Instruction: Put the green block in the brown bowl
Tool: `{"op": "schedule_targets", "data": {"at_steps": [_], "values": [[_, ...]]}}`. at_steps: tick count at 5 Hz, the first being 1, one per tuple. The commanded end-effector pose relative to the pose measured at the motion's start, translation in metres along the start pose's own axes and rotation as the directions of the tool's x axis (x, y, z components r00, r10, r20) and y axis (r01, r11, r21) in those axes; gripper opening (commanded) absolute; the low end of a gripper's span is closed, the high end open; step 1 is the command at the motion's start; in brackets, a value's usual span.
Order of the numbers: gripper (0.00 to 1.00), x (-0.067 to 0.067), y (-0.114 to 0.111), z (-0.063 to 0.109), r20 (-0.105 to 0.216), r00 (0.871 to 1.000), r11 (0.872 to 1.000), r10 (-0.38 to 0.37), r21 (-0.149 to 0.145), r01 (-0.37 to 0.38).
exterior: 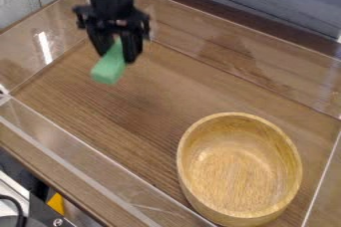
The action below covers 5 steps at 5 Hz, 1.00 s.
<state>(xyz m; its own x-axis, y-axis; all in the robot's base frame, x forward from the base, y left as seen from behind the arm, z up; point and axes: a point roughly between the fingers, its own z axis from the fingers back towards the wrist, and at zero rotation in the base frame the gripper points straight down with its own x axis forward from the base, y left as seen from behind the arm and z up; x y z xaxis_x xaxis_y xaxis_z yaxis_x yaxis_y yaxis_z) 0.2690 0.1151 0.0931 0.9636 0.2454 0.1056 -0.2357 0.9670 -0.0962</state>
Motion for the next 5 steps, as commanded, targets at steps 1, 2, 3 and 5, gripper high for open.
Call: {"op": "schedule_targets", "data": {"at_steps": [1, 2, 3, 5], "values": [[0.00, 0.024, 0.016, 0.013, 0.064, 0.998, 1.000, 0.008, 0.022, -0.010], [0.00, 0.031, 0.027, 0.007, 0.075, 0.997, 1.000, 0.001, 0.025, -0.003], [0.00, 0.039, 0.037, -0.001, 0.086, 0.996, 1.000, -0.009, 0.024, 0.007], [0.00, 0.052, 0.051, -0.017, 0.094, 0.995, 0.999, -0.026, 0.023, 0.024]]}}
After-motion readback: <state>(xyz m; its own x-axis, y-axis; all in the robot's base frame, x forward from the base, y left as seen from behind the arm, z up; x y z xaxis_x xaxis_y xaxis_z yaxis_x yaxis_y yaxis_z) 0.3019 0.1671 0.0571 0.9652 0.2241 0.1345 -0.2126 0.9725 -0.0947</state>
